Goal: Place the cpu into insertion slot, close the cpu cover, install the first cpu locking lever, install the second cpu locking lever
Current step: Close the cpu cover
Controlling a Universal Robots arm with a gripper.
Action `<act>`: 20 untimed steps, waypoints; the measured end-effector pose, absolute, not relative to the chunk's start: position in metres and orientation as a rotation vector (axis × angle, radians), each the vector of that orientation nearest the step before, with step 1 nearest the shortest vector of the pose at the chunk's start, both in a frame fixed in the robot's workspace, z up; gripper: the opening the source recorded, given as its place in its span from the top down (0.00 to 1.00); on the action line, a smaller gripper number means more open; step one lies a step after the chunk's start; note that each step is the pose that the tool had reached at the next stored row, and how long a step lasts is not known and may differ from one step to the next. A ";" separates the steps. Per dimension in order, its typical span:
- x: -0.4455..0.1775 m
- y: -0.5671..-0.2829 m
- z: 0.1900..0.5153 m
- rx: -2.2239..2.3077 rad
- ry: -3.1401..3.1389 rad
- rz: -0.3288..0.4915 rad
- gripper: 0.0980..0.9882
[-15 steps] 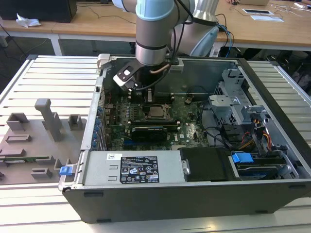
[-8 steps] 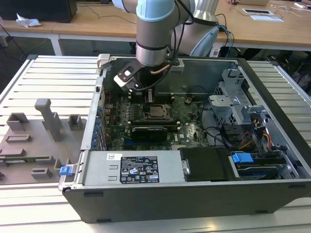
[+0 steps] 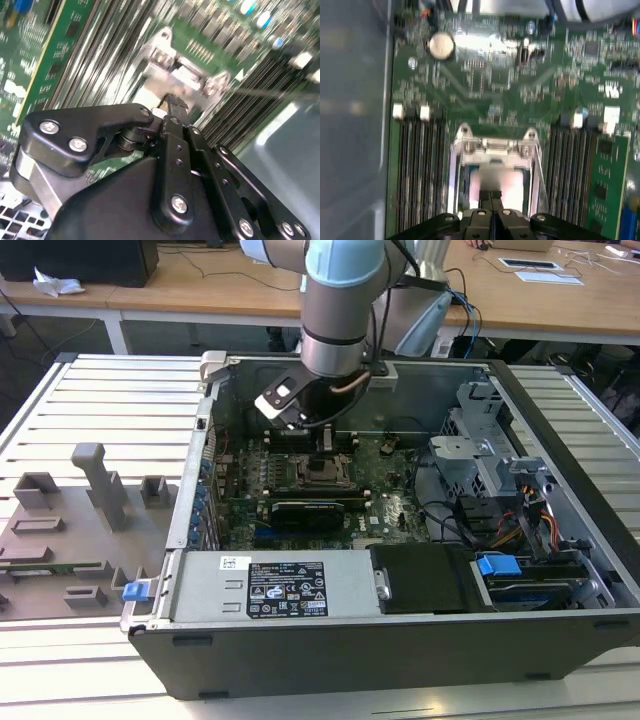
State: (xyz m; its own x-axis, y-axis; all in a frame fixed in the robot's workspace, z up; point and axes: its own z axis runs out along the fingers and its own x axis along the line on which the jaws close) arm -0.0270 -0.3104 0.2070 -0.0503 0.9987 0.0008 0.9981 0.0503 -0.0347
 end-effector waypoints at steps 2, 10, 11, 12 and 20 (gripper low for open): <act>-0.016 -0.310 0.207 -2.146 -2.257 0.040 0.99; -0.016 -0.310 0.219 -2.146 -2.257 0.039 0.99; -0.018 -0.310 0.219 -2.146 -2.257 0.039 0.99; -0.021 -0.310 0.219 -2.146 -2.258 0.039 0.99; -0.056 -0.310 0.219 -2.150 -2.261 0.032 0.99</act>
